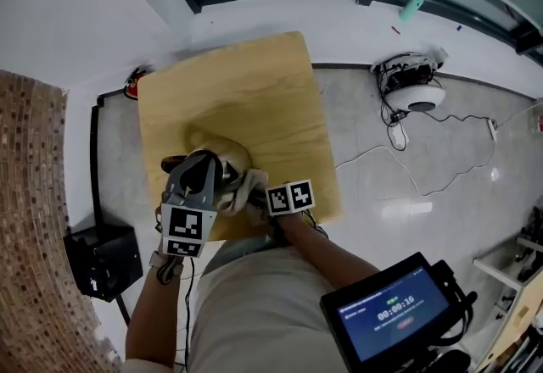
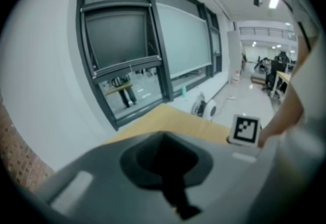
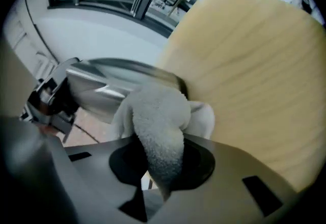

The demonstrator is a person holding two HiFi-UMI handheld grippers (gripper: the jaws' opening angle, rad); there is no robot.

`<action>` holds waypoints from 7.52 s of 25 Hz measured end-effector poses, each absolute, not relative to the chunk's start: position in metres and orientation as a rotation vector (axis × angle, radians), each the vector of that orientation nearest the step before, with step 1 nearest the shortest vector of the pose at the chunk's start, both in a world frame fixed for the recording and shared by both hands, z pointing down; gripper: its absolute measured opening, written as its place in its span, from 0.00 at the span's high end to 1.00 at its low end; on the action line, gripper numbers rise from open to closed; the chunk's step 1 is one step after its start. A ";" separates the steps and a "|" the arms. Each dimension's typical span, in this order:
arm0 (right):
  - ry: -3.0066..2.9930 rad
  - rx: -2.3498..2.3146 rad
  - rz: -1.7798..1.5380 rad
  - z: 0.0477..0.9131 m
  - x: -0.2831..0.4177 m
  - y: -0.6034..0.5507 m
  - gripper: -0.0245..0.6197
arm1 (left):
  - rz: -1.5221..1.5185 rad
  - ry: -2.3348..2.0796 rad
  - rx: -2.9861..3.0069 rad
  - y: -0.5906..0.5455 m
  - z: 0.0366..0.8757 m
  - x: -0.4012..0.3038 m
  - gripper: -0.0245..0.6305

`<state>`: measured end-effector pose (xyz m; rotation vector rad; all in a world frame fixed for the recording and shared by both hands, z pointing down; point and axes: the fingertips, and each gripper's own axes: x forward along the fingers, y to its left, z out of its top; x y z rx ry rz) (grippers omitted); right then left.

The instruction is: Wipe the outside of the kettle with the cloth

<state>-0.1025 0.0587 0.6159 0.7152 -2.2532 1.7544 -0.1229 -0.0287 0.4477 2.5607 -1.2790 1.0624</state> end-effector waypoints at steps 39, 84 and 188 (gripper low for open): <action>-2.284 0.635 2.117 0.547 -0.096 0.029 0.83 | 0.556 -1.193 1.961 -0.038 0.480 -0.228 0.97; -2.376 0.885 1.324 0.590 -0.123 0.022 0.84 | 0.561 -1.362 2.307 -0.044 0.449 -0.187 0.97; -2.325 0.400 0.510 0.627 -0.150 0.067 0.84 | 0.891 -1.401 2.334 -0.026 0.445 -0.190 0.97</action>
